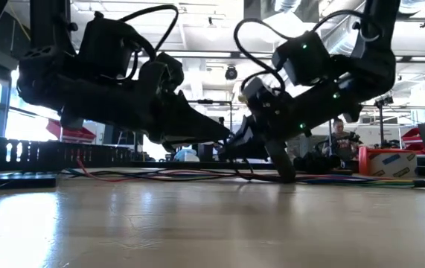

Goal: Ziptie cables
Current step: Wrap the cable wires with the black zip tie

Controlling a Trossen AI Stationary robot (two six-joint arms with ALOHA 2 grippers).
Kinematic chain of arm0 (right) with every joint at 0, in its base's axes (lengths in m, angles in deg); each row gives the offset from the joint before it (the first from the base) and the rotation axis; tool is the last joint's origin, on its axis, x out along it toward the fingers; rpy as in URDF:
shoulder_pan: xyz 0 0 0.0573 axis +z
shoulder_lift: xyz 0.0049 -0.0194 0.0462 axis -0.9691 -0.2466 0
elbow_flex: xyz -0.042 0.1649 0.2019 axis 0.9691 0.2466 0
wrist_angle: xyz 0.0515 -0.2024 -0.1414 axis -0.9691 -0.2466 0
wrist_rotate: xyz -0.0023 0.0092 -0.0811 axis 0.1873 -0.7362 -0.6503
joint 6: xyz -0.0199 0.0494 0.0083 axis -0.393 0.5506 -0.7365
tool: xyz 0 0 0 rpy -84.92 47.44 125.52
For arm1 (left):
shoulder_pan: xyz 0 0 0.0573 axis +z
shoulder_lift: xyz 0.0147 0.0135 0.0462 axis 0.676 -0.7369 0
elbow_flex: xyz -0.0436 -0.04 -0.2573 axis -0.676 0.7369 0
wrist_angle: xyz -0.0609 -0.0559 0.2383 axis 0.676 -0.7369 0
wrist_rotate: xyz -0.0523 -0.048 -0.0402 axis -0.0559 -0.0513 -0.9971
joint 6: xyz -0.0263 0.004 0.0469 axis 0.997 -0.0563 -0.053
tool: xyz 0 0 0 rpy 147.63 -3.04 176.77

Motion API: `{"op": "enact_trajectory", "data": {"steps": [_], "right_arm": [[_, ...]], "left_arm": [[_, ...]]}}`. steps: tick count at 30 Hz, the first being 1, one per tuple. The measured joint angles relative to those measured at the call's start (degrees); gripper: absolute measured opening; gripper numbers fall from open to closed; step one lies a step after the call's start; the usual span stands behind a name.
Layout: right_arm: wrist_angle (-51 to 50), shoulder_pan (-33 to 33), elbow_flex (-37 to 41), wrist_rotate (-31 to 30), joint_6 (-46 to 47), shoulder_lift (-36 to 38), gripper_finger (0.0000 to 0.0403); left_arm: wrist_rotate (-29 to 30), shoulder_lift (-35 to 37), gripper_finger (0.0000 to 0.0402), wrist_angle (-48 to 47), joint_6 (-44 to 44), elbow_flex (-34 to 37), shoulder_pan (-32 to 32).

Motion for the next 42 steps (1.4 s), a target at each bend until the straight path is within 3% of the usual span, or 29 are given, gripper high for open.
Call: {"op": "enact_trajectory", "data": {"steps": [7, 11, 15, 33, 39, 42], "right_arm": [[7.4, 1.4, 4.7, -1.9, -1.9, 0.1, 0.0000], [13.5, 1.3, 9.2, 3.3, 0.4, 0.1, 0.0000], [13.7, 2.9, 9.6, 6.8, 1.6, 0.0, 0.0000], [14.7, 4.0, 9.7, 8.2, 3.1, -0.2, 0.0000], [14.4, 4.0, 9.7, 8.0, 6.8, -0.2, 0.0000], [14.3, 4.0, 9.8, 5.0, 9.7, -0.3, 0.0000]], "left_arm": [[-1.3, 0.0, 0.0000, -0.2, -1.5, 0.0, -2.0], [-1.0, 0.0, 0.0000, -0.2, -3.2, 0.0, -2.7], [-1.1, 0.0, 0.0000, 0.0, -6.6, 0.0, -2.8], [1.8, 0.0, 0.0000, -0.2, -19.4, -1.7, -2.8], [2.5, 0.0, 0.0000, -0.2, -20.2, -1.7, -2.7], [2.5, 0.0, 0.0000, -0.2, -20.2, -1.7, -2.8]]}}
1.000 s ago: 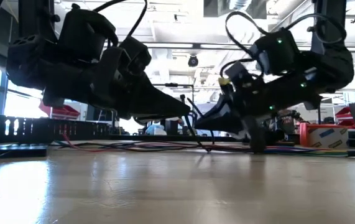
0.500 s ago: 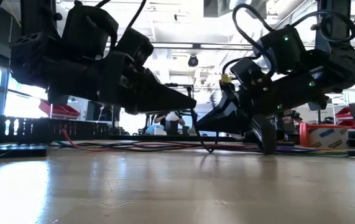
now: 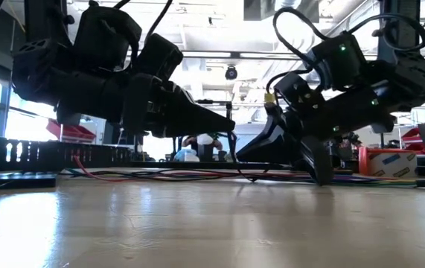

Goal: Ziptie cables
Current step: Wrap the cable wires with the black zip tie

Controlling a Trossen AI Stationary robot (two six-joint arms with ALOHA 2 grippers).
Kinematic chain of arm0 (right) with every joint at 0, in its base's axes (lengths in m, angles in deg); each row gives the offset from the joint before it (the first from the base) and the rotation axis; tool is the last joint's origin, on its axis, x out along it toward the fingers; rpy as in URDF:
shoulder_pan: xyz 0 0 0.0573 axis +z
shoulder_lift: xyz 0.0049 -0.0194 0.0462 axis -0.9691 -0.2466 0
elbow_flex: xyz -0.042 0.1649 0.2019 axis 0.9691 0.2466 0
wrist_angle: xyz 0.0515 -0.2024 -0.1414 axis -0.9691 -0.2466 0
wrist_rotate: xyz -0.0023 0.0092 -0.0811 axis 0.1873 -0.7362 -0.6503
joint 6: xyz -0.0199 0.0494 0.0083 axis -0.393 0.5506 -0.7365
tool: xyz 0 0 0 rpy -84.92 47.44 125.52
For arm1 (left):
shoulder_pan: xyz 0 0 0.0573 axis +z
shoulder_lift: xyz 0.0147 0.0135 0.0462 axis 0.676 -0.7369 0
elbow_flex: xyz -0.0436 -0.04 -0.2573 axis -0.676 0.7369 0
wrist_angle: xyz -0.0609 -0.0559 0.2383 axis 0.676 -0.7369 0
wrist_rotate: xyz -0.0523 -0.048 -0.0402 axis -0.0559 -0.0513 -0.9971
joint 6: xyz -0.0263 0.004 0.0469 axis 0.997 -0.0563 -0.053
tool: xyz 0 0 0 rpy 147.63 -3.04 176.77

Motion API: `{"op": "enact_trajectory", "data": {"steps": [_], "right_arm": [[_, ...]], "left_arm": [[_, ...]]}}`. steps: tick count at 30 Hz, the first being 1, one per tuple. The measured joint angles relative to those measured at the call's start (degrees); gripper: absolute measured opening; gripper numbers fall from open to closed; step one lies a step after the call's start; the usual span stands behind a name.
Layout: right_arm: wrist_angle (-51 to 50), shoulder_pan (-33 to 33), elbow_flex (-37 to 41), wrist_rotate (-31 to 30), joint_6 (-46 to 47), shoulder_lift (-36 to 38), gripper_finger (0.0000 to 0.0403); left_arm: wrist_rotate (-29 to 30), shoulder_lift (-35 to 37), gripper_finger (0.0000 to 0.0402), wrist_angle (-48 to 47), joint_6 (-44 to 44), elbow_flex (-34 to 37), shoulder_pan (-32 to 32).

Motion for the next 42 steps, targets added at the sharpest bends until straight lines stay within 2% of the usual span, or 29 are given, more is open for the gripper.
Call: {"op": "enact_trajectory", "data": {"steps": [4, 6, 11, 15, 18, 22, 25, 28, 31, 33, 36, 39, 42], "right_arm": [[-0.5, -0.2, 0.0, -5.6, 1.6, 0.6, 0.0004], [-1.6, -0.9, 0.1, -5.9, 2.8, 1.9, 0.0015], [-9.1, -5.9, -2.7, 3.5, 8.3, 7.3, 0.0071], [-14.1, -11.6, -7.3, 10.9, 13.3, 8.2, 0.0120], [-17.4, -14.2, -11.2, 12.0, 13.0, 8.2, 0.0154], [-21.5, -15.8, -17.0, 10.6, 10.8, 10.9, 0.0189], [-30.6, -15.9, -22.1, 7.6, 7.9, 16.1, 0.0206], [-48.7, -15.6, -27.0, 5.1, 7.4, 22.4, 0.0214], [-67.7, -14.5, -29.8, 4.7, 14.1, 29.6, 0.0213], [-71.8, -12.7, -27.9, 4.7, 21.8, 34.2, 0.0205], [-72.5, -9.3, -20.0, 3.6, 31.6, 39.7, 0.0189], [-71.5, -6.1, -9.8, -3.6, 44.1, 43.4, 0.0171], [-64.7, -4.3, 0.5, -8.2, 58.0, 44.8, 0.0161]], "left_arm": [[0.3, 0.0, 0.0000, -0.1, 1.0, 0.0, -0.7], [1.9, 0.0, 0.0000, -0.5, 0.9, 0.0, -1.7], [6.1, 0.0, 0.0000, -1.8, 1.8, 0.0, -4.4], [9.3, 0.0, 0.0000, -1.8, 2.6, 0.0, -6.2], [12.4, 0.0, 0.0000, -1.8, 2.9, 0.0, -7.1], [13.5, 0.0, 0.0000, -1.9, 4.0, 0.0, -7.3], [13.7, 0.0, 0.0000, -1.9, 4.0, 0.0, -7.4], [14.4, 0.0, 0.0000, -2.0, 4.0, 0.0, -7.4], [15.4, 0.0, 0.0000, -2.4, 5.3, 0.0, -7.4], [15.6, 0.0, 0.0000, -2.5, 6.6, 0.0, -7.4], [16.4, 0.0, 0.0000, -2.5, 7.7, 0.0, -7.4], [18.1, 0.0, 0.0000, -2.7, 7.6, 0.0, -7.6], [19.0, 0.0, 0.0000, -2.6, 6.7, 0.0, -7.6]]}}
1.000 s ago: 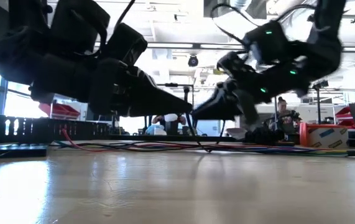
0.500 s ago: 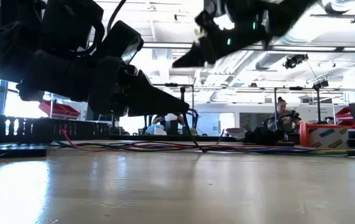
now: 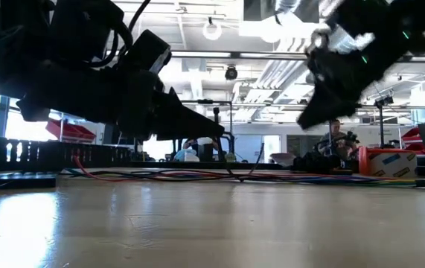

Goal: Ziptie cables
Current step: Wrap the cable wires with the black zip tie

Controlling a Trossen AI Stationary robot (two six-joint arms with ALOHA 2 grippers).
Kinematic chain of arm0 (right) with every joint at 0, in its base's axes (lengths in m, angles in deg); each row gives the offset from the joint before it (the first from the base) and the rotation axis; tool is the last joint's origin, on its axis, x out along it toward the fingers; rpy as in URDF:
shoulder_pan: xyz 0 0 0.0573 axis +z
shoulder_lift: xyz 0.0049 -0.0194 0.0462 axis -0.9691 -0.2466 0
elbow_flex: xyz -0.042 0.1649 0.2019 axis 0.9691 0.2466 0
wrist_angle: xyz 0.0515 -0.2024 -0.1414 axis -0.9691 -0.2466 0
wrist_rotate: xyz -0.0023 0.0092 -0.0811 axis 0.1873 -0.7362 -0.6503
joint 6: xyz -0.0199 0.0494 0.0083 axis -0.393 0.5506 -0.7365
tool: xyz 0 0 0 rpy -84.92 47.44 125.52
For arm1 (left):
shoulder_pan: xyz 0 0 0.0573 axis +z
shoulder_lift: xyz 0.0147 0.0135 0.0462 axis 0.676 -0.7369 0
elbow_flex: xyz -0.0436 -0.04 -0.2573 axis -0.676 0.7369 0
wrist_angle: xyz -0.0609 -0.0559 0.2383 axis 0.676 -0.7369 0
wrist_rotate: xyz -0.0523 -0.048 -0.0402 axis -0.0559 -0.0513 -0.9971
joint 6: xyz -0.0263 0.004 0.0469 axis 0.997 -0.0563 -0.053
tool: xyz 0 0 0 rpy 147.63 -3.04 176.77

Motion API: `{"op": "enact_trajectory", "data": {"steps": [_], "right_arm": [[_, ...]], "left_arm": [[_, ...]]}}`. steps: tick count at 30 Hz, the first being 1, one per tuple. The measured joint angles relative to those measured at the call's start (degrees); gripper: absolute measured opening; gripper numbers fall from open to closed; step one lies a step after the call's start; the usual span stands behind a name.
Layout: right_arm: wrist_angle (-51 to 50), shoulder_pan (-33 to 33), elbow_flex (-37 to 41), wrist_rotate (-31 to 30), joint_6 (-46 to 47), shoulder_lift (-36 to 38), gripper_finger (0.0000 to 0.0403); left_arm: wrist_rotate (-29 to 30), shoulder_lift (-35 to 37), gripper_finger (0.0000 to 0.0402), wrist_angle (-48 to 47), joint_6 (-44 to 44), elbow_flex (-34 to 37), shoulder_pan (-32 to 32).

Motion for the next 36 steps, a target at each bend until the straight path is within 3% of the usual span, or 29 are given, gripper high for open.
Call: {"op": "enact_trajectory", "data": {"steps": [3, 9, 18, 27, 36], "right_arm": [[12.4, 0.3, 8.4, -1.9, 9.7, -1.2, 0.0161], [32.4, 0.2, 14.4, -1.6, 12.0, -7.3, 0.0202], [40.2, 0.1, 6.8, -1.1, 5.0, -25.4, 0.0266], [43.3, -2.3, -3.3, 3.8, 2.7, -40.1, 0.0252], [42.4, -2.4, -6.7, 5.1, -0.6, -42.1, 0.0214]], "left_arm": [[0.1, 0.0, 0.0000, 0.1, -0.1, -0.3, 0.0], [0.2, 0.0, 0.0000, 0.1, -1.1, -1.0, 0.0], [0.0, 0.0, 0.0000, -0.7, -1.1, -1.7, 0.0], [0.0, 0.0, 0.0000, -0.9, 0.4, -1.8, 0.0], [0.0, 0.0, 0.0000, -1.7, 1.3, -1.8, 0.0]]}}
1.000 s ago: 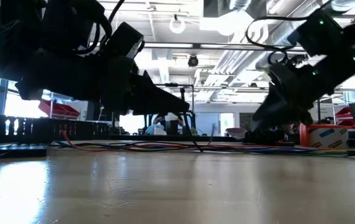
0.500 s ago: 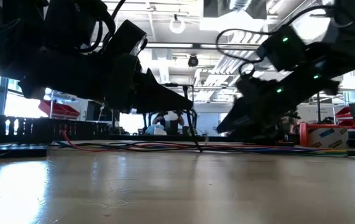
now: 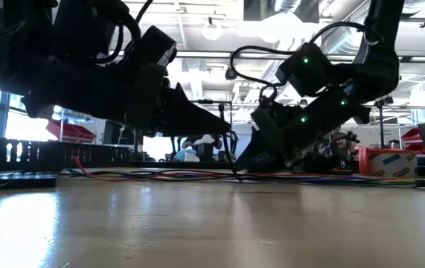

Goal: Ziptie cables
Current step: Wrap the cable wires with the black zip tie

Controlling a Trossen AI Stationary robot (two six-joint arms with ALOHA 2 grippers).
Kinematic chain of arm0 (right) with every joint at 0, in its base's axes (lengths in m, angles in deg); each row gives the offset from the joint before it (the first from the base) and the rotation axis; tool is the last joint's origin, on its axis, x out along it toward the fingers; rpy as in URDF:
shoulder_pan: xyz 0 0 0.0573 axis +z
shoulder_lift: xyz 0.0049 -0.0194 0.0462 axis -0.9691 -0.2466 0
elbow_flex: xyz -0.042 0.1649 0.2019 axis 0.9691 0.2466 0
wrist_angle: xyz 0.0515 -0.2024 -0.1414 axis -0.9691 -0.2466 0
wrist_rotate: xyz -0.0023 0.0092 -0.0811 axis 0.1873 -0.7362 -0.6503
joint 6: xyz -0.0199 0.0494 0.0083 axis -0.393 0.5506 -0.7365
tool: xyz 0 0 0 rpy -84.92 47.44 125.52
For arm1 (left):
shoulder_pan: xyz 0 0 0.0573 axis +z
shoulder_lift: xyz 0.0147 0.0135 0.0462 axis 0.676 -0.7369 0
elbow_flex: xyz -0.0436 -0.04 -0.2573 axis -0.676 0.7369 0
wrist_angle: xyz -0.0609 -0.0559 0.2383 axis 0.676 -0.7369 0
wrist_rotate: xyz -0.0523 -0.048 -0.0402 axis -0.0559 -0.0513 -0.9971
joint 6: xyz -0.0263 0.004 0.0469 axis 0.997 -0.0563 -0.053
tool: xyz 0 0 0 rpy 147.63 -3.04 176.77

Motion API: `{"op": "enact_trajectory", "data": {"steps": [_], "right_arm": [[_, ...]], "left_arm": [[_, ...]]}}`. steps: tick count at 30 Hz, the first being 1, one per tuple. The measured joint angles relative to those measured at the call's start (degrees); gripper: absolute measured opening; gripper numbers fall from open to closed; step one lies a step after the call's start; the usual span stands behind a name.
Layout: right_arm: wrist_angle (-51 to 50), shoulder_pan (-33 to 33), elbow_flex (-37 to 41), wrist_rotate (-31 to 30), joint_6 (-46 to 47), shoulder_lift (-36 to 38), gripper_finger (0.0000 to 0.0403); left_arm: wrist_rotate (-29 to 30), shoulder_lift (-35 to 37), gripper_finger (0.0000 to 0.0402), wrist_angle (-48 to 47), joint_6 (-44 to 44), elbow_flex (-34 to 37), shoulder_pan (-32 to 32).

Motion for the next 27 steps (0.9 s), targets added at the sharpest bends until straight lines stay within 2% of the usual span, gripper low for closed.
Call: {"op": "enact_trajectory", "data": {"steps": [9, 13, 20, 24, 27], "right_arm": [[-0.4, 0.0, 0.0, 0.3, -3.2, 0.0, 0.0091], [-0.4, 0.0, 0.0, 0.7, -4.7, -0.1, 0.0052], [0.4, 0.2, 0.1, 1.2, -10.3, 0.1, 0.0005], [0.4, 2.0, 0.2, -2.2, -20.3, 1.3, 0.0001], [1.1, 4.5, 0.2, -4.6, -31.1, 1.7, 0.0000]], "left_arm": [[0.0, 0.0, 0.0000, 0.1, 0.8, 0.0, 0.0], [0.0, 0.0, 0.0000, 0.1, 1.1, 0.0, 0.0], [0.6, 0.0, 0.0000, 0.1, 4.2, 0.0, 0.0], [2.8, 0.0, 0.0000, 1.5, 6.6, 0.0, 0.0], [2.6, 0.0, 0.0000, 2.2, 6.6, 0.0, 0.0]]}}
